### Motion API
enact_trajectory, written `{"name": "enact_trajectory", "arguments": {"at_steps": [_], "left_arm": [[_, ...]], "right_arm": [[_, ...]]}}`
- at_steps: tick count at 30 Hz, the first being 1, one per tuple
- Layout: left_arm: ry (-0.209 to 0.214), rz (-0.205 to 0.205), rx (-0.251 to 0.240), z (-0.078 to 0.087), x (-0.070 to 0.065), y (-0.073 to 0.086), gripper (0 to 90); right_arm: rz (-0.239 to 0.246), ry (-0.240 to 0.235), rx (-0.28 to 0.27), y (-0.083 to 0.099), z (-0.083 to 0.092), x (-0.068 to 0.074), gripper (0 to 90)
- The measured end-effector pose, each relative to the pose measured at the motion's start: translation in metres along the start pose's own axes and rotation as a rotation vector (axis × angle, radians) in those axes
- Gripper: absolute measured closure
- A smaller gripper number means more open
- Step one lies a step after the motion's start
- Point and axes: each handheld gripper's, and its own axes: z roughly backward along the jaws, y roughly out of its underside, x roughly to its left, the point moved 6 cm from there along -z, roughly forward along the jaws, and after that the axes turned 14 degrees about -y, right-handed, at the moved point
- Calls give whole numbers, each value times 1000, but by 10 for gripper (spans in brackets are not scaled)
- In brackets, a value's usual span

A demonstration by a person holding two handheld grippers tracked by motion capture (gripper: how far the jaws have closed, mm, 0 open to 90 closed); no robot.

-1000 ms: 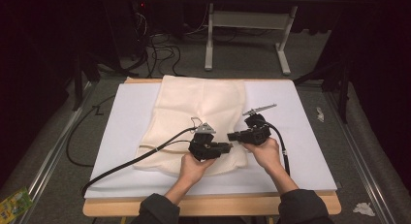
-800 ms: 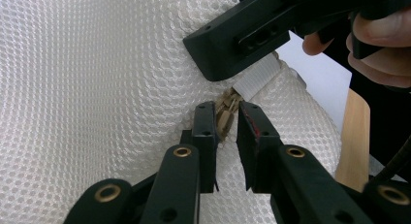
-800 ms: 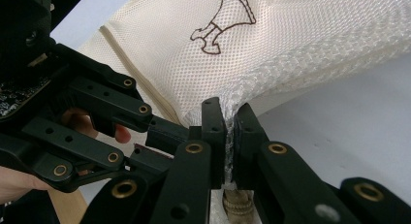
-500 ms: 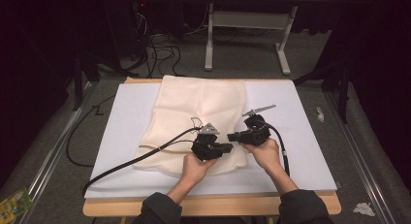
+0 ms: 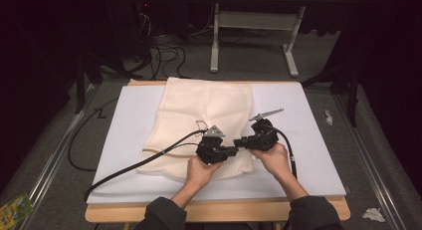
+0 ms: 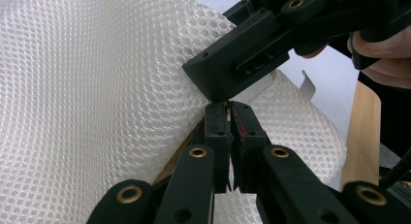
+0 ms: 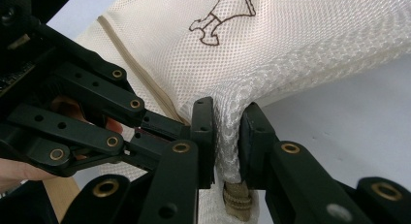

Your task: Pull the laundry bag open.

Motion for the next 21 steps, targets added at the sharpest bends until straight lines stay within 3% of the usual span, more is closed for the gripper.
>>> {"name": "enact_trajectory", "arguments": {"at_steps": [5, 15, 21], "left_arm": [[-5, 0, 9, 0, 1, 1, 870], [-47, -24, 29, 4, 2, 3, 871], [-52, -28, 30, 6, 3, 3, 871]], "right_arm": [[12, 5, 15, 1, -1, 2, 861], [22, 1, 26, 2, 2, 1, 872], [18, 0, 22, 2, 6, 1, 872]]}}
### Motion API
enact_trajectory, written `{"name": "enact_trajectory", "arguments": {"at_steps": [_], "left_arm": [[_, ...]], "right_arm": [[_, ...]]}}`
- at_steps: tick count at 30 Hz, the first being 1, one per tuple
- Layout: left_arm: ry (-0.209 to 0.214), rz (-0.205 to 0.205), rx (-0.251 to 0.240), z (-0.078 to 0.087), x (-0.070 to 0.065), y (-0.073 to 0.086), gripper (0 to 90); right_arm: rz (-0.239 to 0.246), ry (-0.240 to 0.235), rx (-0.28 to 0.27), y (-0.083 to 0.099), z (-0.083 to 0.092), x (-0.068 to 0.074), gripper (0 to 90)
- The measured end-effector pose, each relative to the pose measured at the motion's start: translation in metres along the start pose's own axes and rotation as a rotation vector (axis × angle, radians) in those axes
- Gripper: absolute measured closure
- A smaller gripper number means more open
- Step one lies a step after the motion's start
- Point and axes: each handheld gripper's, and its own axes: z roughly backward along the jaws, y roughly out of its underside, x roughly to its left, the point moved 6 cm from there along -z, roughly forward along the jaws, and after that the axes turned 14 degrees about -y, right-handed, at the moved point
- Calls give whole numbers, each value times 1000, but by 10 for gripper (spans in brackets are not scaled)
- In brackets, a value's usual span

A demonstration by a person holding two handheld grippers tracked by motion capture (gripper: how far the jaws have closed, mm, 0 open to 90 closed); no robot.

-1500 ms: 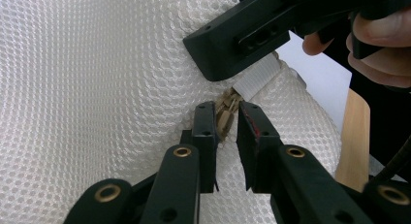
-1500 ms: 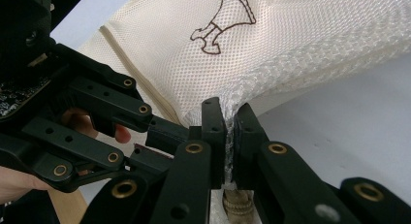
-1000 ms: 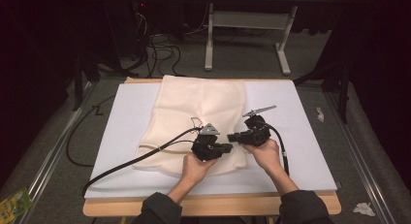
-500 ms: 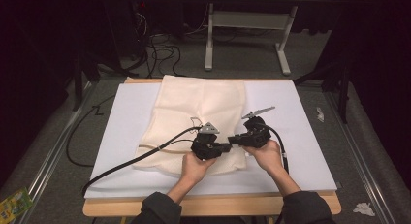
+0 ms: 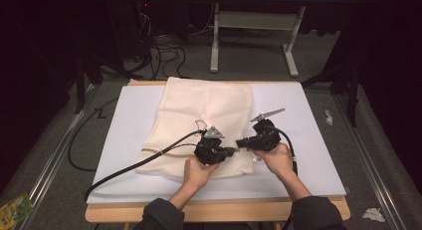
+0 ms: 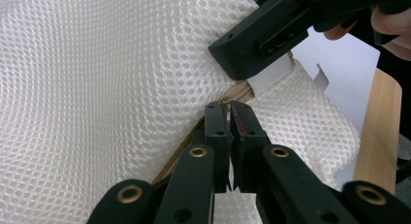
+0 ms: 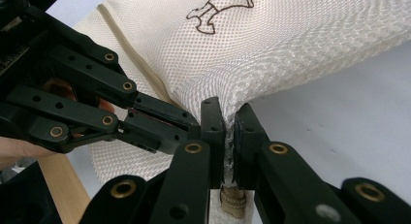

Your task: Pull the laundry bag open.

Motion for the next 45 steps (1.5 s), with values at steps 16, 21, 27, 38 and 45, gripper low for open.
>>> {"name": "enact_trajectory", "arguments": {"at_steps": [16, 21, 27, 38, 45], "left_arm": [[-46, -17, -11, 12, 9, 4, 870], [-67, -23, -16, 19, 14, 7, 871], [-84, -19, -15, 26, 21, 10, 871], [-107, -9, -24, 36, 32, 14, 871], [-105, 28, -30, 41, 41, 13, 871]], "right_arm": [[29, 21, -5, 0, 5, -2, 875], [20, 54, 3, 2, 6, -7, 874], [42, 73, 3, 2, 5, -7, 874], [53, 96, 22, 0, 1, -8, 874], [50, 103, 13, 1, 5, -11, 874]]}}
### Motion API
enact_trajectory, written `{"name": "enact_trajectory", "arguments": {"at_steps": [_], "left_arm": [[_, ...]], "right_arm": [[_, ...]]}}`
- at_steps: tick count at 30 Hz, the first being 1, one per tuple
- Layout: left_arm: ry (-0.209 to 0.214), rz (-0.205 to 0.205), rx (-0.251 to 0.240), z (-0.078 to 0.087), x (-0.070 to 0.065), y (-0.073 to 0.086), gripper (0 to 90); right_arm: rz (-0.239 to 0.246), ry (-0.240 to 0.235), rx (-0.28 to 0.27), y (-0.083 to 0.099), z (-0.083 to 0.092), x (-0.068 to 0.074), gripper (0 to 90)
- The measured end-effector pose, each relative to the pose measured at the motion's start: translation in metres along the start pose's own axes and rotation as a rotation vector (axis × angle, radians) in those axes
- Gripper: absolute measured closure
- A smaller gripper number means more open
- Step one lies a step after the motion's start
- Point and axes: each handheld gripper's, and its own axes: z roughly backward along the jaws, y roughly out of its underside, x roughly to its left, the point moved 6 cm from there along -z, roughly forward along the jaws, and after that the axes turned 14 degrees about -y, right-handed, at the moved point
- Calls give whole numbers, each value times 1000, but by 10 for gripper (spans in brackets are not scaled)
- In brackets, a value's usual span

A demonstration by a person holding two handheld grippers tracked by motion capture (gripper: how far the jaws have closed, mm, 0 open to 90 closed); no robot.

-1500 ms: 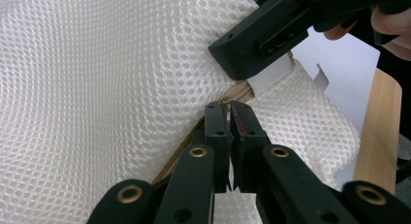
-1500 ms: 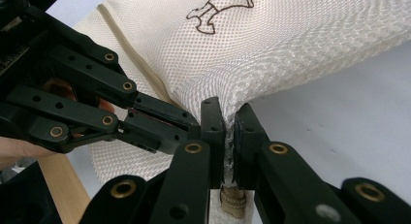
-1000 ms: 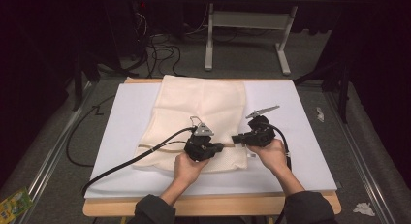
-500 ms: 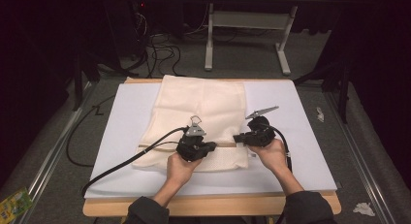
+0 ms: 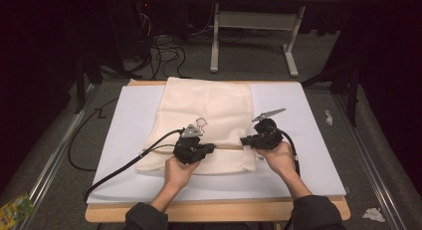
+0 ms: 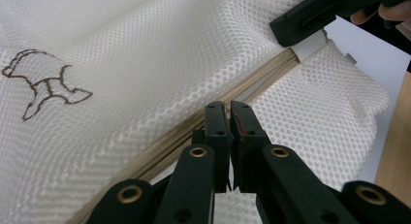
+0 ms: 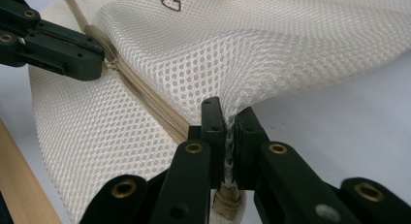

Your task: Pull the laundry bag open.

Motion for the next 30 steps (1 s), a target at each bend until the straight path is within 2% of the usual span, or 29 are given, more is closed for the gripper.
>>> {"name": "enact_trajectory", "arguments": {"at_steps": [4, 20, 30], "left_arm": [[-1, -1, -3, 2, 2, 0, 871], [-13, 1, -8, 6, 5, 5, 871], [-2, 12, -26, 10, 8, 3, 871]], "right_arm": [[-19, -11, -20, 0, 2, -1, 874], [-4, -3, -24, -2, 1, 1, 874], [4, 13, -21, -5, 2, 3, 875]]}}
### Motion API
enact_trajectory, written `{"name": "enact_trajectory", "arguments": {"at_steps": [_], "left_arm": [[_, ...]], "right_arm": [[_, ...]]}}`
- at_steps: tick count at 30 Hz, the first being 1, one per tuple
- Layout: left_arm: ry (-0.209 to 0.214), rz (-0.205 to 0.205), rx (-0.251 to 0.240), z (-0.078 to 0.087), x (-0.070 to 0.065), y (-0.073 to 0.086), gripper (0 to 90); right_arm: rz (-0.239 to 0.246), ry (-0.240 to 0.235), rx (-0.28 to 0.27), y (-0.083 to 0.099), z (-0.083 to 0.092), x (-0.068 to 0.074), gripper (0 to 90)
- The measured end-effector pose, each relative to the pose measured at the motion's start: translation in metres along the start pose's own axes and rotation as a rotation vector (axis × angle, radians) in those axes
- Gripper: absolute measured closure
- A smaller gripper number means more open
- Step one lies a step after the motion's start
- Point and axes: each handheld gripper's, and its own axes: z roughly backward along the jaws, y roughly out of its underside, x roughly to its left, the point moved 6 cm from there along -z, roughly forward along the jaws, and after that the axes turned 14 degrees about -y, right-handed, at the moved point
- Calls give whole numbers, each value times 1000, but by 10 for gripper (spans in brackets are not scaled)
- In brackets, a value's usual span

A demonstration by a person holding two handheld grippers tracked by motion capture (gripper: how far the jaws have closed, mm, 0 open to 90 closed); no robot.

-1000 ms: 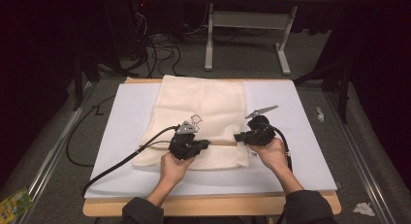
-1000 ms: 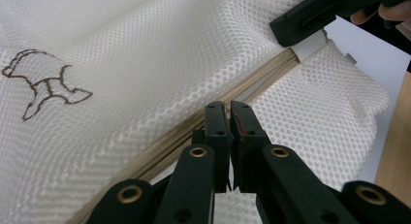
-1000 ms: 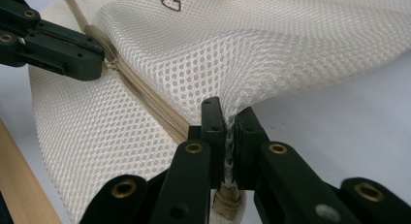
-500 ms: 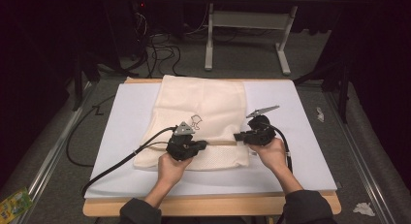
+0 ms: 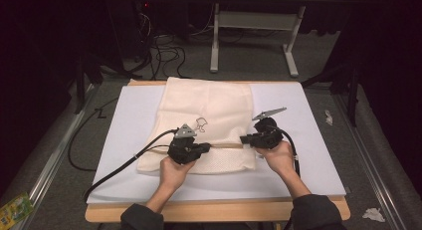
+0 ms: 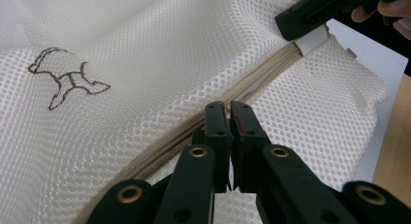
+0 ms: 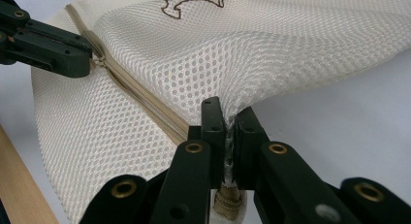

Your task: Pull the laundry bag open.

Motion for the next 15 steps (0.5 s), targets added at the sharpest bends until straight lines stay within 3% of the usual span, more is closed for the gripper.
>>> {"name": "enact_trajectory", "arguments": {"at_steps": [10, 15], "left_arm": [[-15, -2, -1, 1, 3, 0, 871], [-17, 7, 0, 3, 8, 1, 871]], "right_arm": [[22, 20, 15, -1, -1, -1, 876], [6, 30, 3, 0, 1, -6, 876]]}}
